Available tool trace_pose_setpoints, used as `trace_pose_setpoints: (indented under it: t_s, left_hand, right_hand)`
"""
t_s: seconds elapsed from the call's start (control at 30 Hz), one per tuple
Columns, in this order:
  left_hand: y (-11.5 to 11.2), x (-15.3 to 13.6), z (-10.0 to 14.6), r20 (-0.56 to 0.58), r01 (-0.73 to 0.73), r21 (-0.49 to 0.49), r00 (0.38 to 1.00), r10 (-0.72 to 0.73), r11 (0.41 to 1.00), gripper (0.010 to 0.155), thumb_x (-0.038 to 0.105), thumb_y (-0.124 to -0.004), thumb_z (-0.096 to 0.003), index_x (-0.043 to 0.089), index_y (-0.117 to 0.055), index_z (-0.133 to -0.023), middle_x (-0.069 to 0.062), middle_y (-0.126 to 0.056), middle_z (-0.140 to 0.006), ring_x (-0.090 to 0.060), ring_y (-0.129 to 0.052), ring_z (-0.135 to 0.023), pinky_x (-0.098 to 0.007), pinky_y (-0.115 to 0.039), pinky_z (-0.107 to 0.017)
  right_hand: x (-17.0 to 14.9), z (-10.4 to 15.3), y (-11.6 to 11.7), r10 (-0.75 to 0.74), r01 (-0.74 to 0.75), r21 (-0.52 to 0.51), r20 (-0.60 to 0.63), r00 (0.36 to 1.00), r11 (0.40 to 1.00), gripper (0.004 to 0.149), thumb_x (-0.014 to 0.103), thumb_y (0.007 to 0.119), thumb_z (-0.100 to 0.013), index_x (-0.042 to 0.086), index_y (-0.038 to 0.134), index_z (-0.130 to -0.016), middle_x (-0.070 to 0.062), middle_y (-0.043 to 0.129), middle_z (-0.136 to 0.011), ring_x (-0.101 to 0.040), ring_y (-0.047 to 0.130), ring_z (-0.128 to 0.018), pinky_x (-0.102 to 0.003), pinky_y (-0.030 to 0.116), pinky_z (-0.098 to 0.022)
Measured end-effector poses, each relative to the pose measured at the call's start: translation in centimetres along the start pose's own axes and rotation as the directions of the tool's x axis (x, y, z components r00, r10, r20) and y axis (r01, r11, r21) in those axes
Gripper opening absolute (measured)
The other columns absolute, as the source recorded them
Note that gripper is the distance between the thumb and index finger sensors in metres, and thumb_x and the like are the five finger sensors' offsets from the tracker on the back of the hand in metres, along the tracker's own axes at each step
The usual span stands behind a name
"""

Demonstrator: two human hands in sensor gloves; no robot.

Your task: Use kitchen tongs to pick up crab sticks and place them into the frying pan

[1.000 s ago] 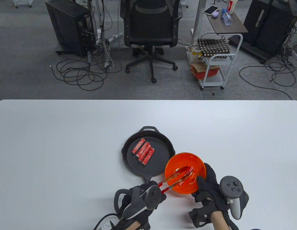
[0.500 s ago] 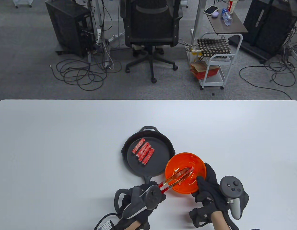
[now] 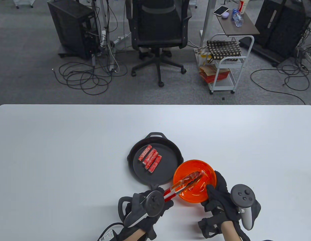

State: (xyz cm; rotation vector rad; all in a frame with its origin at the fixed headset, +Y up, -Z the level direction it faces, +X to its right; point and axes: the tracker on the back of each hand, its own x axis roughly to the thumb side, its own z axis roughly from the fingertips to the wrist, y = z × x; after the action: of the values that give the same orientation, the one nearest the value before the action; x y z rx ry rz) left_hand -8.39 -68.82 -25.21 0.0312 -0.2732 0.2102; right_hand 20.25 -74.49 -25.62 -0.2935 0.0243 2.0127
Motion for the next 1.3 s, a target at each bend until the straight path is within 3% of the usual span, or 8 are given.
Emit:
trace_pose_setpoints:
  t_s: [0.57,0.9,1.3]
  left_hand:
    - [2.4,-5.2,-1.0,-0.162,-0.074,0.135,0.982,0.096,0.988,0.074,0.072,-0.084,-0.0387,0.014,-0.091,-0.084,0.006,-0.107,-0.046,-0.012,-0.105,-0.016,-0.041,-0.091,-0.024]
    - [-0.3,-7.7,-2.5,-0.265,0.071,0.01,0.962,-0.066,0.997,0.074,0.072,-0.085,-0.0381,0.014,-0.091,-0.084,0.006,-0.107,-0.045,-0.012,-0.105,-0.016,-0.041,-0.091,-0.024]
    - [-1.8,-8.0,-3.0,-0.29,0.141,-0.07,0.944,-0.155,0.988,0.074,0.072,-0.084,-0.0383,0.014,-0.091,-0.084,0.006,-0.107,-0.045,-0.012,-0.105,-0.016,-0.041,-0.091,-0.024]
  right_hand:
    - [0.0,0.0,-0.2,-0.012,0.012,-0.005,-0.011,1.0,1.0,0.063,0.021,0.063,-0.059,0.007,0.034,-0.114,-0.029,0.065,-0.101,-0.018,0.102,-0.029,-0.012,0.094,-0.012]
    - [-0.1,0.0,-0.4,-0.019,0.019,-0.013,-0.015,1.0,1.0,0.063,0.021,0.063,-0.059,0.007,0.034,-0.114,-0.029,0.066,-0.101,-0.018,0.102,-0.029,-0.013,0.094,-0.012]
    - [0.0,0.1,-0.5,-0.029,0.029,-0.014,-0.011,1.0,0.999,0.063,0.021,0.063,-0.059,0.007,0.035,-0.114,-0.029,0.066,-0.101,-0.018,0.102,-0.029,-0.013,0.094,-0.012]
